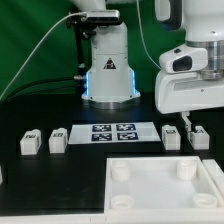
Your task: Assemble one leg
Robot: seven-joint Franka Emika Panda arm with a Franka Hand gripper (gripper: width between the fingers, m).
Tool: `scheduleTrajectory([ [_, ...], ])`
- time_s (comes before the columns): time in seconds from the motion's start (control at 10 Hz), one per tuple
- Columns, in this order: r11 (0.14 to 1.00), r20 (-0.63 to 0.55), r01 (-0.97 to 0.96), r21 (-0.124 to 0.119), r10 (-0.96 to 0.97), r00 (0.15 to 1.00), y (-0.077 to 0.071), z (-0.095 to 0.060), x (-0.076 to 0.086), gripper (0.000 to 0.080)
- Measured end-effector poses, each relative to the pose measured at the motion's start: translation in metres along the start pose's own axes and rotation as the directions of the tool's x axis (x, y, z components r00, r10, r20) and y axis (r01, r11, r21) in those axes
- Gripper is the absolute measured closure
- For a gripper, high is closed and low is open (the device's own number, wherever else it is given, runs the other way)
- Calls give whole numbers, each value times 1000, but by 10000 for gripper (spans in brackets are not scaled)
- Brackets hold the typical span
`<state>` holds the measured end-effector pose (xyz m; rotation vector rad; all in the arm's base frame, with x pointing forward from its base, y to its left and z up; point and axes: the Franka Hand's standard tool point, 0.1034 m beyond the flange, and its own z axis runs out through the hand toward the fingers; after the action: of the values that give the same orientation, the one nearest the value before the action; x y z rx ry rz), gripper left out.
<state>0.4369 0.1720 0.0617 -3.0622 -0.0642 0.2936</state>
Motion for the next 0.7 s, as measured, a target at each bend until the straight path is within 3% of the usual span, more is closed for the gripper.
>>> scheduleTrajectory([
  [0.2, 994, 210, -105, 14, 100, 973, -7, 8, -10, 150],
  [0.4, 994, 416, -112, -6, 104, 903, -12, 18, -24, 150],
  [0.7, 994, 580, -106, -21, 98, 808, -11, 22, -22, 150],
])
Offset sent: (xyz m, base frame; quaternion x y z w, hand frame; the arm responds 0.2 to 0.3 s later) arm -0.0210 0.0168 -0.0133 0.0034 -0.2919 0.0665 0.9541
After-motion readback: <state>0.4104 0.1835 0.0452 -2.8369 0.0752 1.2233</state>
